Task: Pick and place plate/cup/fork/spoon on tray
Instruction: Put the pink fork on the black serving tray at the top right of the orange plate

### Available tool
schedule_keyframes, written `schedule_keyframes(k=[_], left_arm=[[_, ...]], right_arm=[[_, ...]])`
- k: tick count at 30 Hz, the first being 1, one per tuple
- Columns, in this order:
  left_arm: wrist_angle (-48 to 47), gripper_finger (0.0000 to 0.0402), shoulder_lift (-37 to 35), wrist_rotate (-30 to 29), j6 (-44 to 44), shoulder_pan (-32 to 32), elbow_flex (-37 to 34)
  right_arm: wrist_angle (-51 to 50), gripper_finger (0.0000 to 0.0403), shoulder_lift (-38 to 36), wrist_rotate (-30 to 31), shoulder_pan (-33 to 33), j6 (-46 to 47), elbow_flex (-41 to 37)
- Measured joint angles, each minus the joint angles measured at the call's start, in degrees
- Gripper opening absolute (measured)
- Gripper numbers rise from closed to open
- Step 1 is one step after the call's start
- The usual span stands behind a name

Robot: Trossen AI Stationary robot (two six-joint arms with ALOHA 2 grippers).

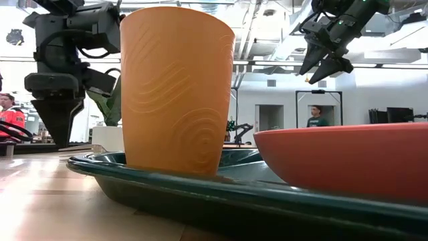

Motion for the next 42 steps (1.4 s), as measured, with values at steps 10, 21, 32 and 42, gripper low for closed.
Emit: schedule_keyframes(k=[10, 21, 32, 42], left_arm=[[1.6, 0.0169, -4.4, -1.6, -5.6, -1.4, 0.3], [4.6, 0.0169, 1.2, -2.7, -5.9, -5.0, -1.7], [6.3, 0.012, 3.0, -4.8, -5.2, -5.0, -1.7], [10.9, 0.0003, 3.0, -3.9, -4.8, -4.9, -1.7]], right_arm=[[-0.2, 0.026, 0.0, 0.0, 0.0, 0.0, 0.0], [-0.2, 0.026, 0.0, 0.0, 0.0, 0.0, 0.0], [0.0, 0.026, 0.0, 0.0, 0.0, 0.0, 0.0], [0.0, 0.026, 0.0, 0.0, 0.0, 0.0, 0.0]])
